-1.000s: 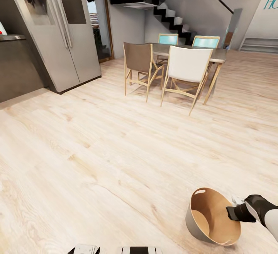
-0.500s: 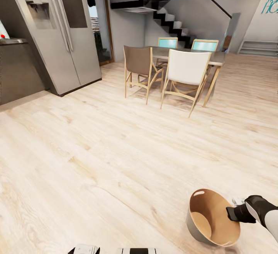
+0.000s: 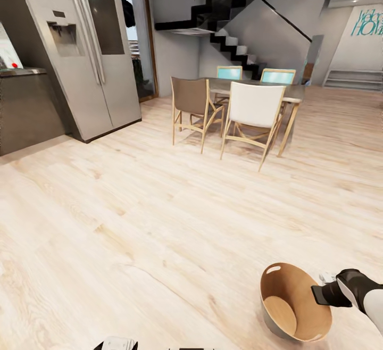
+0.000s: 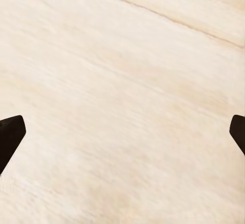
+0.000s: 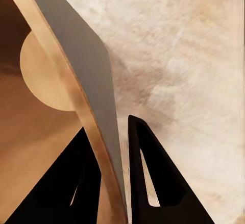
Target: Put the three can of soda from the living room inside the tash can in the kitchen.
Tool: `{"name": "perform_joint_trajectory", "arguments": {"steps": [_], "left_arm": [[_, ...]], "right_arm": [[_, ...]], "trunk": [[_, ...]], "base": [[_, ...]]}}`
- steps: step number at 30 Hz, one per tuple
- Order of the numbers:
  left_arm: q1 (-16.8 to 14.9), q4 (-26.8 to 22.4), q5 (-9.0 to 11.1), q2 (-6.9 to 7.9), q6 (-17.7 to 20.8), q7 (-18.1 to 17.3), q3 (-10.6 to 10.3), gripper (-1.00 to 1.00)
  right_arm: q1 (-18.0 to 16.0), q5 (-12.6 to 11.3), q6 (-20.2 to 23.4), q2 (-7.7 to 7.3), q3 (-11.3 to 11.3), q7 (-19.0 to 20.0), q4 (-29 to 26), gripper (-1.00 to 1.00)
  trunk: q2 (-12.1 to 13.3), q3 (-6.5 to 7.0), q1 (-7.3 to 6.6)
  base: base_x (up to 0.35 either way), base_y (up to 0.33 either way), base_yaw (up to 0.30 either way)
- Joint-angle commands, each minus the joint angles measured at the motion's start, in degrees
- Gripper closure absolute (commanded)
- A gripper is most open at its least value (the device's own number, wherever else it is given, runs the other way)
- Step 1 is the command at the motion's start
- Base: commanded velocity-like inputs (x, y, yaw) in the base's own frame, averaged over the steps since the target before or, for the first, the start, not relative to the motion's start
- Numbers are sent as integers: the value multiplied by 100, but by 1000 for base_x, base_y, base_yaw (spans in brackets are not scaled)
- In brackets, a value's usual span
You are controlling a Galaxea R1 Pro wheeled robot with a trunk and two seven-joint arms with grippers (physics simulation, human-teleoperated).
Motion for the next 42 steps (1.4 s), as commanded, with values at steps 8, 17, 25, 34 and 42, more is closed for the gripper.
{"name": "perform_joint_trajectory", "arguments": {"steps": [8, 17, 25, 34, 42], "left_arm": [[0, 0, 0, 0, 12, 0, 0, -100], [0, -2, 6, 3, 13, 0, 0, -100], [-102, -124, 38, 8, 451, -28, 11, -100], [-1831, -729, 68, 16, 3378, -407, 58, -100], [-3513, -59, 61, 69, 4735, -740, 69, -100]], "right_arm": [[-1, -59, 9, 95, -58, 11, -17, 100], [-1, -70, 9, 243, -61, 13, -205, 100], [-6, -70, 66, 336, -48, 9, -246, 100], [-44, -40, 576, 759, -36, 6, -638, 100], [-247, -25, 1080, 1282, -26, 4, -1375, 100]], "trunk": [[11, 178, -21], [294, 348, -180], [615, 492, -355], [976, 653, -553], [1297, 797, -729]], "base": [[0, 0, 0], [0, 0, 0], [0, 0, 0], [0, 0, 0], [0, 0, 0]]}}
